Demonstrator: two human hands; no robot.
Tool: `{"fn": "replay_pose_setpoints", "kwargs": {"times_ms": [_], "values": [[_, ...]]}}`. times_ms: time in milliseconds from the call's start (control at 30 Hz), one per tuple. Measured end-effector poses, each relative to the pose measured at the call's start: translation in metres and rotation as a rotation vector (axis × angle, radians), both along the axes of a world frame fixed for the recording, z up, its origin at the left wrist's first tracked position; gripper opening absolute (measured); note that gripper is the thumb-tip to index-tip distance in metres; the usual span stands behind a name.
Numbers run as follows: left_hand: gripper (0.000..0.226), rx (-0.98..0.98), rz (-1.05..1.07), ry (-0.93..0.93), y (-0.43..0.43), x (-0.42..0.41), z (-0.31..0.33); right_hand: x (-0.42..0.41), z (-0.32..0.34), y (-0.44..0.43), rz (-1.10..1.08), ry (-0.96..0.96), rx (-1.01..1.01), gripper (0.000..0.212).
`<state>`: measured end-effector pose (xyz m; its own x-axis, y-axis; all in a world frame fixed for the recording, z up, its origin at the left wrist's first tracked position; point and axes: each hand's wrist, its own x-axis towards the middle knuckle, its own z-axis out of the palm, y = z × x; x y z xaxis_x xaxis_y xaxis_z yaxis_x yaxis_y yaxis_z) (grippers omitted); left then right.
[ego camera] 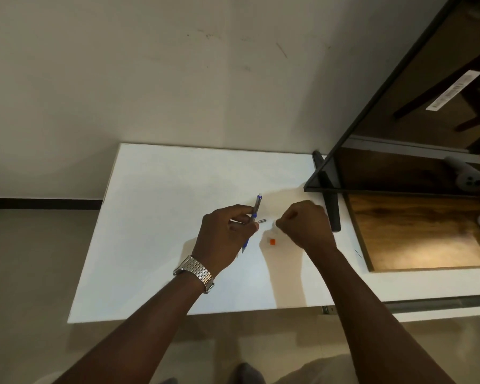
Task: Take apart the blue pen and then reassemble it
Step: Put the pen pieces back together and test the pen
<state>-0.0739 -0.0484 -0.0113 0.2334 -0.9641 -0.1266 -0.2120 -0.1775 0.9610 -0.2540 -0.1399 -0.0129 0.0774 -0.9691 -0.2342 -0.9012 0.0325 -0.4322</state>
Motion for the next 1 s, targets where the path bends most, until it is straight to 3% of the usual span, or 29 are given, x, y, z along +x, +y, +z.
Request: {"fn": "replay_pose_setpoints", "kwargs": {"times_ms": [100, 167, 333, 833, 1000], "values": [[0.02, -0.024, -0.013, -0.038, 0.0, 0.002, -0.002, 0.001, 0.031, 0.001, -0.18, -0.611, 0.02, 0.016], [0.02, -0.039, -0.024, -0.057, 0.0, 0.002, -0.003, 0.004, 0.047, 0.005, -0.129, -0.767, 0.021, 0.019], [0.021, -0.063, -0.045, -0.073, 0.002, 0.0, -0.005, 0.017, 0.056, 0.014, 0.054, -0.63, -0.045, 0.016], [0.027, -0.103, -0.05, -0.15, 0.002, 0.0, -0.007, 0.014, 0.055, 0.014, 0.144, -0.549, -0.038, 0.017], [0.025, -0.079, -0.03, -0.144, 0.002, 0.0, -0.004, 0.014, 0.048, 0.014, 0.237, -0.465, -0.116, 0.028]]}}
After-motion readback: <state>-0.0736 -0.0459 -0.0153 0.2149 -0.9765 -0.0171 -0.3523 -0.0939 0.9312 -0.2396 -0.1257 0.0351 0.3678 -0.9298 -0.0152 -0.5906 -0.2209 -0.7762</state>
